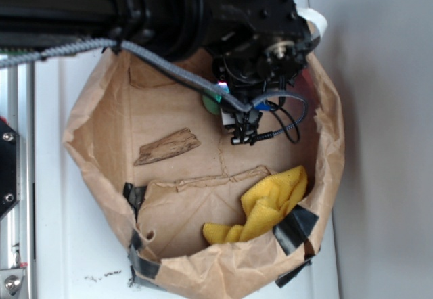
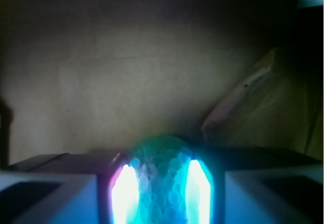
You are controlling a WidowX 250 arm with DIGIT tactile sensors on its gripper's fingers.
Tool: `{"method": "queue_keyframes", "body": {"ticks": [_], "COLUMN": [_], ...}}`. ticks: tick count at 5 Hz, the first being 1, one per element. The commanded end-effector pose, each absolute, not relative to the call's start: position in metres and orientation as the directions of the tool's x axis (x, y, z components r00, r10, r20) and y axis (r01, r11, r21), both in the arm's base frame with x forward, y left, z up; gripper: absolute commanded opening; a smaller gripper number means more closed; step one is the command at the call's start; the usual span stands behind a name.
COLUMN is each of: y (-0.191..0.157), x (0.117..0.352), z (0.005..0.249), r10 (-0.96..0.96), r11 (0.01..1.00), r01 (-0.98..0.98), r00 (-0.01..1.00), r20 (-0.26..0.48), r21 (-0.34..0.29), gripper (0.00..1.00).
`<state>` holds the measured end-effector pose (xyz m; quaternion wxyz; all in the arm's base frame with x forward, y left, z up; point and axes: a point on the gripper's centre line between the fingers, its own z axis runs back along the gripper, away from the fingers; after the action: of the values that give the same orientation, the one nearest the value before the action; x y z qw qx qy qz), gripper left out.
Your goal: Grab the green ball.
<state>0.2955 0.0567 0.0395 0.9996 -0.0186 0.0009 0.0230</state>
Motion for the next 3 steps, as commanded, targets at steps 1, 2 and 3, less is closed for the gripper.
{"method": "queue_keyframes", "body": {"ticks": [1,2,3], "y": [0.029,0.000,0.007], "x": [0.231,0.209,0.211], "z": [0.115,0.152,0.163], "r10": [0.002,-0.019,-0.038], "r11": [0.985,0.985,0.979], "r01": [0.025,0.051,0.078], "r00": [0.987,0.982,0.978], "r20": [0.160,0.189,0.205], "r21": [-0.170,-0.167,-0.188], "gripper": [0.00,0.00,0.00]}}
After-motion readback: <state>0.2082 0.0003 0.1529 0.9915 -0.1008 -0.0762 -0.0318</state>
